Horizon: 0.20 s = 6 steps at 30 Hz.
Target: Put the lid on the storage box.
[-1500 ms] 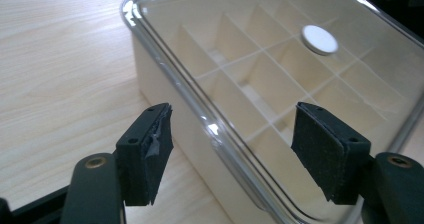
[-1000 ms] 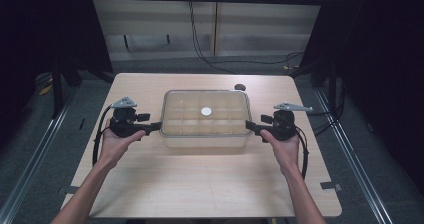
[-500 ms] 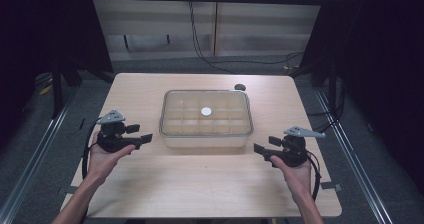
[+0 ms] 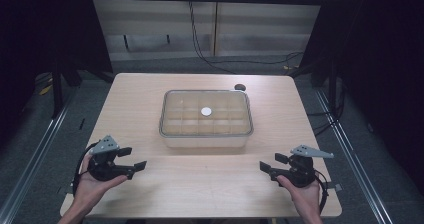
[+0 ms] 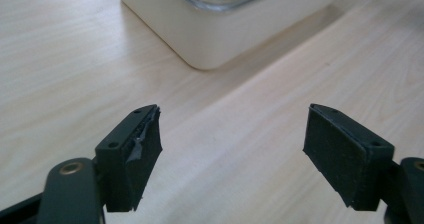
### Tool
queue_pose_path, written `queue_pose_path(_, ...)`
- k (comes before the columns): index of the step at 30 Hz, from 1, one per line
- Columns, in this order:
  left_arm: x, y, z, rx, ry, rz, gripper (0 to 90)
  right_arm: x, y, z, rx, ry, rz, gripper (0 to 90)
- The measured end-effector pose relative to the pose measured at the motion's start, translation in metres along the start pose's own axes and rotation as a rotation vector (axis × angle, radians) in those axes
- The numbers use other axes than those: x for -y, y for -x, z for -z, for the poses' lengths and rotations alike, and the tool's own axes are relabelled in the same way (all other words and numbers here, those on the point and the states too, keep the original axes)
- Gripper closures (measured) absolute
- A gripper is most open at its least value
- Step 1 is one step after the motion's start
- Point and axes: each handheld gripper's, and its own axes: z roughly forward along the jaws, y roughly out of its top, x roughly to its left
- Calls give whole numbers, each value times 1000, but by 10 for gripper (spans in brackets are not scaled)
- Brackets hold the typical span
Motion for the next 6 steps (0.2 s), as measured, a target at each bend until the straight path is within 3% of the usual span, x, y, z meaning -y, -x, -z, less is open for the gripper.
queue_pose_path(1,0,0,0,0,0,0,239,0,0,0,0,0,0,253)
queue_pose_path(2,9,2,2,77,-18,96,278,5,2,2,5,11,-8,253)
queue_pose_path(3,9,2,2,77,-18,96,278,5,2,2,5,11,-8,253)
queue_pose_path(4,19,6,4,32,-1,58,274,8,4,3,6,24,-17,253)
queue_pose_path(5,22,7,3,6,-5,52,286,10,6,3,-21,42,-35,256)
queue_pose_path(6,22,7,3,6,-5,52,281,10,9,2,-46,38,-52,256)
